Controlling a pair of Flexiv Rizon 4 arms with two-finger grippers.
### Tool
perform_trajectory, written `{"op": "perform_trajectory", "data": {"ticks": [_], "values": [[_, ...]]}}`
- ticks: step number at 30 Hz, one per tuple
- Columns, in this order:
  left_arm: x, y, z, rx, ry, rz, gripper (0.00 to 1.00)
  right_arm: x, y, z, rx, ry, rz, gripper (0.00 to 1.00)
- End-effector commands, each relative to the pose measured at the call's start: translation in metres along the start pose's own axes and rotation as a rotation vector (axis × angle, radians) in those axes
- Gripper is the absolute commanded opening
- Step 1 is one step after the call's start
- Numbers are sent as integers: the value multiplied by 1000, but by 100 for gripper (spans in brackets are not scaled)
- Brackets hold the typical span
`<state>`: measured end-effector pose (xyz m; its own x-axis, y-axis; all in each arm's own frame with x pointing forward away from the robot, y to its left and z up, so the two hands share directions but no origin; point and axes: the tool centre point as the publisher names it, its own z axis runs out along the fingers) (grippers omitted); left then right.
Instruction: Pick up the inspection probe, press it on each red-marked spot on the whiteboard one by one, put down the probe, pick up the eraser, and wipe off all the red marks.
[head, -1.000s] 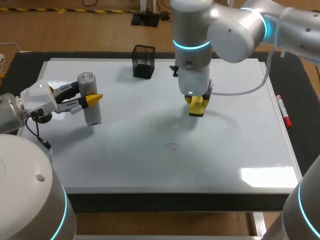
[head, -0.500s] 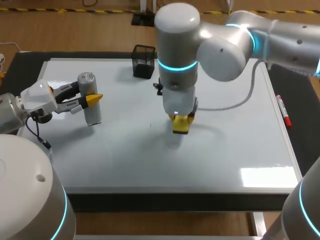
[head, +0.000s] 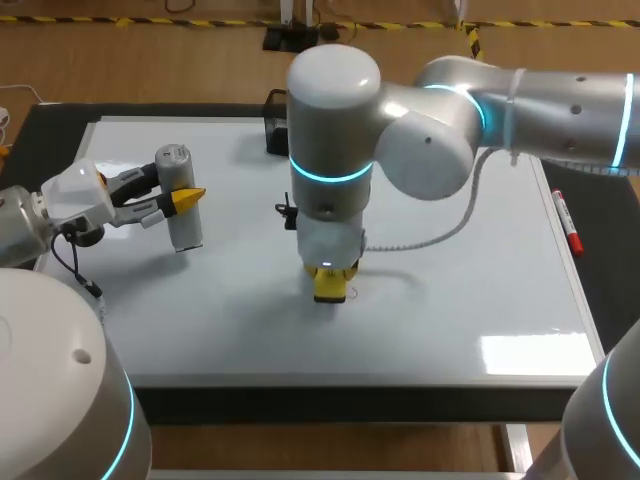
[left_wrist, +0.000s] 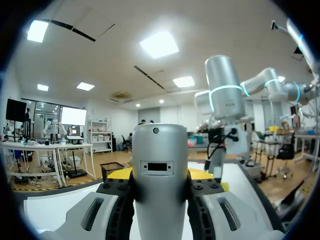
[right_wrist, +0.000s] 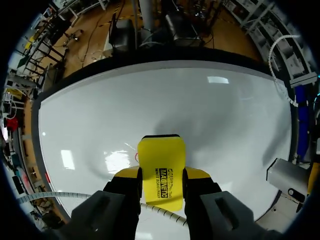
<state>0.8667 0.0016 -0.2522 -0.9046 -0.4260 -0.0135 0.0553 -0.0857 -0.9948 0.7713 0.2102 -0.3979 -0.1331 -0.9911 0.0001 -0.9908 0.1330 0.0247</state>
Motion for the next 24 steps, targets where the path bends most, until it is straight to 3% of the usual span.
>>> {"op": "perform_trajectory", "data": {"ticks": [1,14,24], "values": [[1,-1,-1,0,-1,0,0,-3,3,3,5,3,2,0],[1,-1,-1,0,-1,0,0,-21,18,13,13,26,-67,0],[1,-1,-1,0,-1,0,0,-16,18,24,1,35,-61,0]]}}
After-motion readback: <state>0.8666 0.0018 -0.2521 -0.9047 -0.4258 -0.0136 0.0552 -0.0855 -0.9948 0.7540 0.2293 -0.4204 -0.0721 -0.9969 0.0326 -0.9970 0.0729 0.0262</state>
